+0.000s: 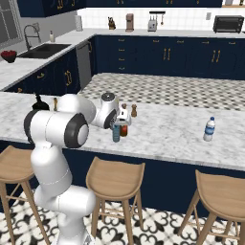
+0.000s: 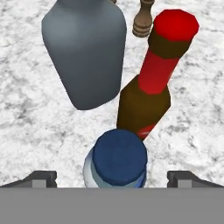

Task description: Move the plastic bottles in the middle to the plastics group, and the glass bottles in the middle to the glass group.

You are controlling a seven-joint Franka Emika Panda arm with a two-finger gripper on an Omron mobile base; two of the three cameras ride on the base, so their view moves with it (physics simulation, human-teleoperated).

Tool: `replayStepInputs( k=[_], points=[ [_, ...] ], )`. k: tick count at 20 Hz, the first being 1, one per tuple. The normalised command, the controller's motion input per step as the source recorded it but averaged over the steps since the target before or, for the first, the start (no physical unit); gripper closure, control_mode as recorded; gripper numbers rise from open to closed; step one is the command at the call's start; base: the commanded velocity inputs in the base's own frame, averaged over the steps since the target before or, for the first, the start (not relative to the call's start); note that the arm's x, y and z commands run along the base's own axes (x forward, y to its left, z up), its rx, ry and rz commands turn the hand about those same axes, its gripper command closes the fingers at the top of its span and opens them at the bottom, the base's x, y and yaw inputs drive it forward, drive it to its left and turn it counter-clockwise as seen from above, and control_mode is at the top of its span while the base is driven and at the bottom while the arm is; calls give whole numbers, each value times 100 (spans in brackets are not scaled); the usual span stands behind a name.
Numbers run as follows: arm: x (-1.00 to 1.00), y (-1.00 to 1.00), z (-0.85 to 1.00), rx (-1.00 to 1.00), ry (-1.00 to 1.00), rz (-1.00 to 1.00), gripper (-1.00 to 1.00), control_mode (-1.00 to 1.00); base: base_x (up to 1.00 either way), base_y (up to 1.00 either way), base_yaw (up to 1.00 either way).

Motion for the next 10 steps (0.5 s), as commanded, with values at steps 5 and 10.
replayStepInputs(
  k=[5, 10],
  points=[
    [0, 0, 0, 0, -3, -3, -100, -100, 0, 0, 0],
    [6, 0, -2, 0, -11, -6, -100, -100, 0, 0, 0]
  ],
)
